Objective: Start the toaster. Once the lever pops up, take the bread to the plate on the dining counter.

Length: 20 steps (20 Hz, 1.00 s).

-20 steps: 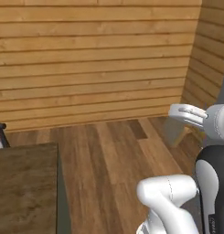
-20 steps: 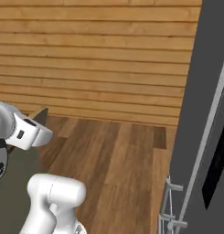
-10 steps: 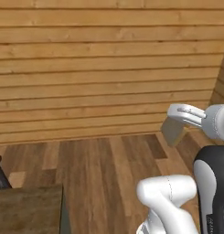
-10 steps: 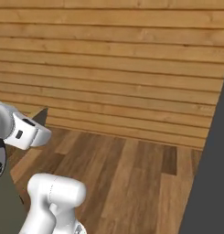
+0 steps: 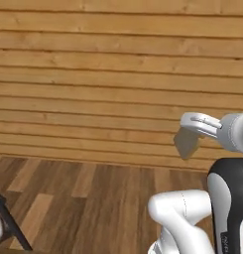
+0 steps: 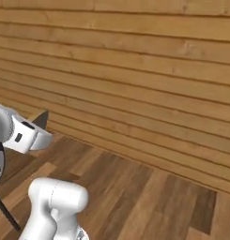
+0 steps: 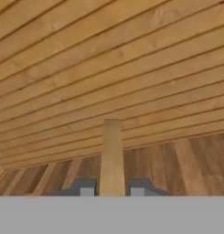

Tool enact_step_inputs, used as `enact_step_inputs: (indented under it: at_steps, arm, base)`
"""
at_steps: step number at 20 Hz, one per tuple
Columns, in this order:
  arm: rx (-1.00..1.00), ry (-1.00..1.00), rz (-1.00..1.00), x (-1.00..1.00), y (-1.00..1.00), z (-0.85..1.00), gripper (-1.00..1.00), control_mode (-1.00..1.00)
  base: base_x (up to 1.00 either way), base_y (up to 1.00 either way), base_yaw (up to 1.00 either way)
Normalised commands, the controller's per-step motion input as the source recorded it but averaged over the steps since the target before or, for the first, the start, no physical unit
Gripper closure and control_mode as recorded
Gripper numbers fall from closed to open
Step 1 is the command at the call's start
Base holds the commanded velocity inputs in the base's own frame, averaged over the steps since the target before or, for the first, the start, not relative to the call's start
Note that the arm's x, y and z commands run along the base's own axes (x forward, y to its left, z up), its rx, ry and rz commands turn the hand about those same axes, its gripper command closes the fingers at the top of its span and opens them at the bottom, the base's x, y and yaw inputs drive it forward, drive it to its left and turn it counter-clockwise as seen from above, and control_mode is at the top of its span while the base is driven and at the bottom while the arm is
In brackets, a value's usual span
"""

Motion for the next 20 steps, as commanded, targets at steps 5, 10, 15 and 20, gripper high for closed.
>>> enact_step_inputs:
  at_steps: [5, 10, 15, 20]
  arm:
    - [0.0, 0.0, 0.0, 0.0, 0.0, 0.0, 1.0, 1.0]
    - [0.0, 0.0, 0.0, 0.0, 0.0, 0.0, 1.0, 1.0]
    - [0.0, 0.0, 0.0, 0.0, 0.0, 0.0, 1.0, 1.0]
    - [0.0, 0.0, 0.0, 0.0, 0.0, 0.0, 1.0, 1.0]
  base:
    - [1.0, 0.0, 0.67]
    - [0.96, 0.0, 0.83]
    - [0.77, 0.0, 0.9]
    - [0.52, -0.01, 0.9]
